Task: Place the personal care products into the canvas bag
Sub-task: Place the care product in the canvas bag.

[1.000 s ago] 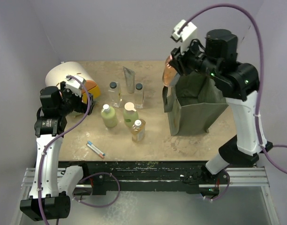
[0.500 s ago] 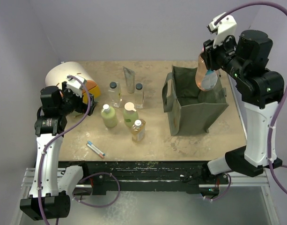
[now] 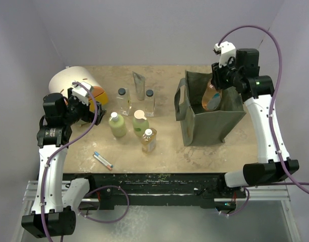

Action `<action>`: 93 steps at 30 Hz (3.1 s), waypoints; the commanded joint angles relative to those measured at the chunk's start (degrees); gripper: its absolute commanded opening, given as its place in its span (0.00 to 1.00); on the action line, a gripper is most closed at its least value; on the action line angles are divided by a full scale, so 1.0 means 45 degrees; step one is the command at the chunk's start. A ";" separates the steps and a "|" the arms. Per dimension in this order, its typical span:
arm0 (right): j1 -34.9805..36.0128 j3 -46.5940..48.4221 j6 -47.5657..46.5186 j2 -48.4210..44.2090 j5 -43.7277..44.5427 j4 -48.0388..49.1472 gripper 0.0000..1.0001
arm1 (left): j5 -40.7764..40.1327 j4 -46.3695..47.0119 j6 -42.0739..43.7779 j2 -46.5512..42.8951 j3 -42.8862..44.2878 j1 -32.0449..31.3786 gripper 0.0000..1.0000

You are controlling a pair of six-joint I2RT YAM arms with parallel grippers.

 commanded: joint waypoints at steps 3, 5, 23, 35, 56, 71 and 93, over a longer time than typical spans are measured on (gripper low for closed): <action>-0.0351 -0.1174 0.0191 -0.1227 -0.0446 0.3741 0.00 | 0.0382 0.0190 -0.0272 -0.0191 0.0548 0.0088 0.99; -0.0420 -0.1531 0.0166 -0.1180 -0.0425 0.3945 0.00 | 0.0403 0.0190 -0.0240 -0.0196 0.0540 0.0078 0.99; -0.0784 -0.3811 -0.0390 -0.0738 -0.0099 0.6680 0.00 | 0.0491 0.0223 -0.0089 -0.0325 0.0424 0.0077 0.99; -0.0970 -0.3905 -0.0602 -0.0006 -0.0020 0.6669 0.00 | 0.0554 0.0173 -0.0077 -0.0445 0.0410 0.0078 0.99; -0.1279 -0.4418 -0.0911 0.1055 -0.0224 0.6739 0.01 | 0.0691 0.0150 -0.0032 -0.0604 0.0288 0.0078 0.99; -0.1286 -0.5196 -0.1103 0.1315 -0.0050 0.6739 0.25 | 0.0867 0.0130 -0.0007 -0.0656 0.0222 0.0077 0.99; -0.1255 -0.3393 -0.1344 0.0942 -0.0603 0.4998 0.76 | 0.1009 0.0155 -0.0060 -0.0695 0.0184 0.0078 0.99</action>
